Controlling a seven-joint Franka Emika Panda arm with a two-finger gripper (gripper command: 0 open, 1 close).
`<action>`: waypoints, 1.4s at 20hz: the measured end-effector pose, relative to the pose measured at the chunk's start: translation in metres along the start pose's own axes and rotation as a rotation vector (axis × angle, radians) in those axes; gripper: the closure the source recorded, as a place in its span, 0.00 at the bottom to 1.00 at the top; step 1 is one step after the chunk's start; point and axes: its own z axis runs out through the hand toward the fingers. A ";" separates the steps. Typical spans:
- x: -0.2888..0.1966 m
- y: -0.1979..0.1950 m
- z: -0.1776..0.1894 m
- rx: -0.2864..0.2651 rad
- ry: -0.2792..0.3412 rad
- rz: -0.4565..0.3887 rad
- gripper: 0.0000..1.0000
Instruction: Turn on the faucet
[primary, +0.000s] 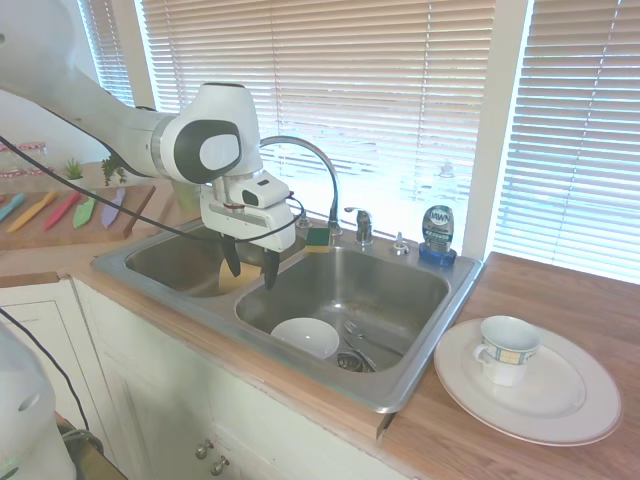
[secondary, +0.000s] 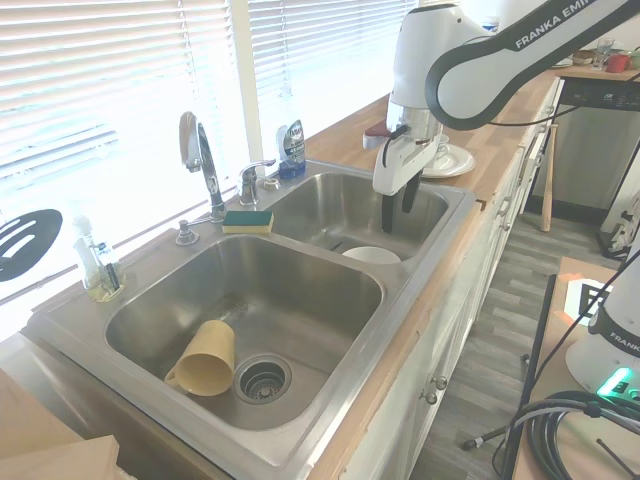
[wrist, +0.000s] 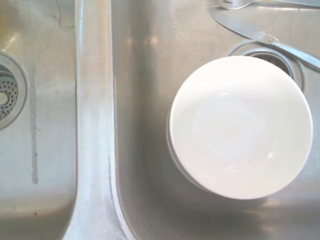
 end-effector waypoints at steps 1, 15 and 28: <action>0.000 0.000 0.001 -0.002 -0.002 0.000 0.00; 0.016 0.003 0.010 -0.008 -0.010 0.037 1.00; 0.022 0.008 0.014 -0.017 -0.014 0.055 1.00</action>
